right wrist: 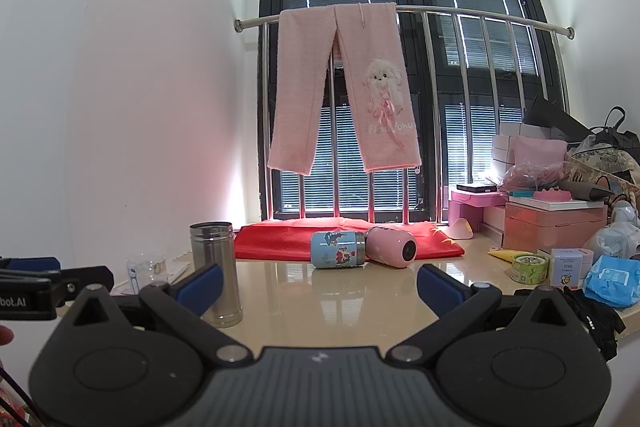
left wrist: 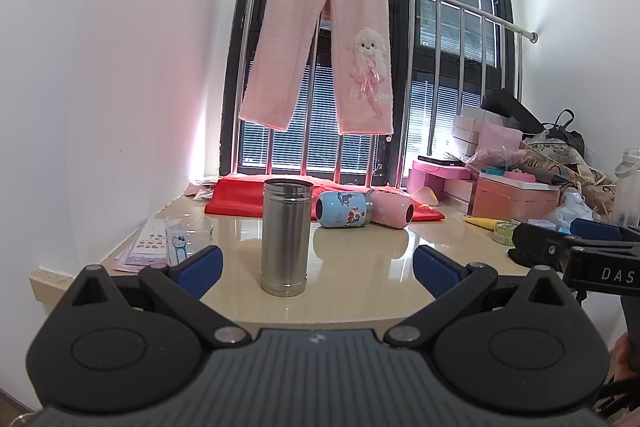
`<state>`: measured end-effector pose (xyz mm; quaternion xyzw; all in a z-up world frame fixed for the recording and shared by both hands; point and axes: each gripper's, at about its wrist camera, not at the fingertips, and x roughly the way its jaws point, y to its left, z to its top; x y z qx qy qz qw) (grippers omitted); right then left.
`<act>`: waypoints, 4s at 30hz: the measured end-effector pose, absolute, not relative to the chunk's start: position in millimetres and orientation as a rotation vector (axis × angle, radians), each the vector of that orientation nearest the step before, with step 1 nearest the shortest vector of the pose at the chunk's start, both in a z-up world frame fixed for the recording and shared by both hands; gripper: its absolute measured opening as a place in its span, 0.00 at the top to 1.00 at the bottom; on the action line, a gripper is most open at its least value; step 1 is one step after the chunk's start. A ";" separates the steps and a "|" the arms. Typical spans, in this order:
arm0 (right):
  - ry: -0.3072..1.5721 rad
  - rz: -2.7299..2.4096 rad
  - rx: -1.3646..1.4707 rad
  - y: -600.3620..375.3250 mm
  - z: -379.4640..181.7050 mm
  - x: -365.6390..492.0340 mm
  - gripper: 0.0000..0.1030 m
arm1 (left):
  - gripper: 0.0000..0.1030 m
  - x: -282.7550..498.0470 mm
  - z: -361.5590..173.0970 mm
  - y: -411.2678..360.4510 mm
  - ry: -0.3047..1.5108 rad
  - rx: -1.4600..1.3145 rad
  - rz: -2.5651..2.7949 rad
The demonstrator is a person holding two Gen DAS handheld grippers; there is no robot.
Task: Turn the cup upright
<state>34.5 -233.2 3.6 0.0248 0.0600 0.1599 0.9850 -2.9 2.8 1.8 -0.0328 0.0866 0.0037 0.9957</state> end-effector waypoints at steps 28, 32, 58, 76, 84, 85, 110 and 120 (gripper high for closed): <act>0.121 0.321 0.050 -234.6 1.0 36.5 0.00 | 0.00 -2.2 2.9 3.2 0.173 -0.070 0.007; 0.121 0.321 0.049 -233.0 5.3 33.7 0.00 | 0.00 -2.3 2.7 2.4 0.172 -0.070 0.007; 0.120 0.323 0.048 -232.6 1.0 32.4 0.00 | 0.00 -1.9 1.4 -0.8 0.171 -0.067 0.002; 0.138 0.291 0.038 -268.0 5.5 95.0 0.00 | 0.00 69.8 12.4 -34.3 0.234 -0.064 -0.055; 0.161 0.294 0.034 -300.1 7.3 157.3 0.00 | 0.00 130.1 25.5 -69.1 0.282 -0.026 -0.095; 0.166 0.297 0.029 -304.4 7.5 165.6 0.00 | 0.00 139.9 26.5 -73.9 0.292 -0.021 -0.099; 0.406 0.492 0.001 -312.5 -3.4 424.7 0.00 | 0.00 438.2 84.0 -129.7 0.740 0.284 -0.187; 0.534 0.549 -0.097 -285.5 7.2 494.1 0.00 | 0.00 540.9 80.8 -129.4 0.970 0.535 -0.292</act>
